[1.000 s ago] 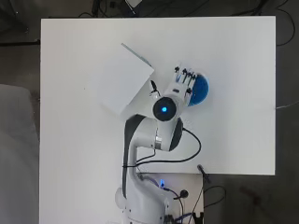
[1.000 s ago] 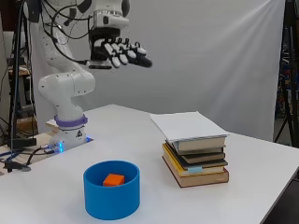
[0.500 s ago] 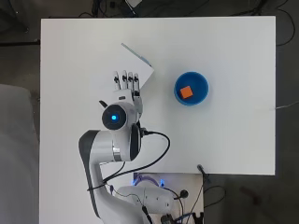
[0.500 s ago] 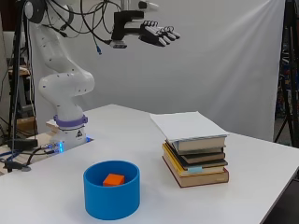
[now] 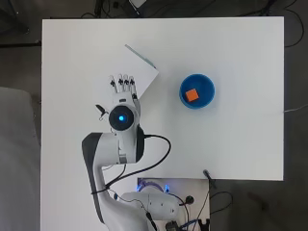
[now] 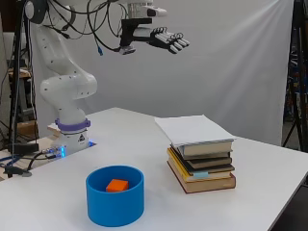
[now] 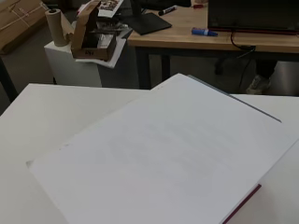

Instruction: Teleoperate dual arm-hand system to pick and place objects

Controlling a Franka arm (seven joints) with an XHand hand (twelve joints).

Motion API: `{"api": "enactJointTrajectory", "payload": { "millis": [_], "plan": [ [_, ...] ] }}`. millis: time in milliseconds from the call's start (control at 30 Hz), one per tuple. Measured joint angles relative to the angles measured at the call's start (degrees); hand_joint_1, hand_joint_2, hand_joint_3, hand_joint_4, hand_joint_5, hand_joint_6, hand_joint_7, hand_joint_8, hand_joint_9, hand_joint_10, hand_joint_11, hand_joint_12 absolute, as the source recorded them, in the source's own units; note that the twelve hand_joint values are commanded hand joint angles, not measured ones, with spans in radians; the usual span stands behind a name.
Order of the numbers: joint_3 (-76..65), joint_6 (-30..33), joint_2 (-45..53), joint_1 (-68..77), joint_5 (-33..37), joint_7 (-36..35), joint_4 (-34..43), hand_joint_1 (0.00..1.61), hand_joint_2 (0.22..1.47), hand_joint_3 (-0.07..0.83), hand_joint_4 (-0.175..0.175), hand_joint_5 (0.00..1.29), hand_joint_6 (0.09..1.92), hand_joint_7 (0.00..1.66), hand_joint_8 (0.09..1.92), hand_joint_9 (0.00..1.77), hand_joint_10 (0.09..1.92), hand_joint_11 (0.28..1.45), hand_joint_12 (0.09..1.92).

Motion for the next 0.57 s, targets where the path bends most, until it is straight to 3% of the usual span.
{"api": "enactJointTrajectory", "payload": {
  "millis": [333, 567],
  "plan": [
    [0.1, -6.6, 6.7, 0.4, -0.1, 0.3, 6.3, 0.17, 0.96, 0.004, 0.076, 0.10, 0.09, 0.06, 0.09, 0.16, 0.09, 0.35, 0.09],
    [0.1, -6.8, 5.7, 0.6, 0.2, 0.5, 5.6, 0.18, 0.96, 0.004, 0.058, 0.05, 0.09, 0.04, 0.09, 0.14, 0.09, 0.34, 0.09]
  ]
}}
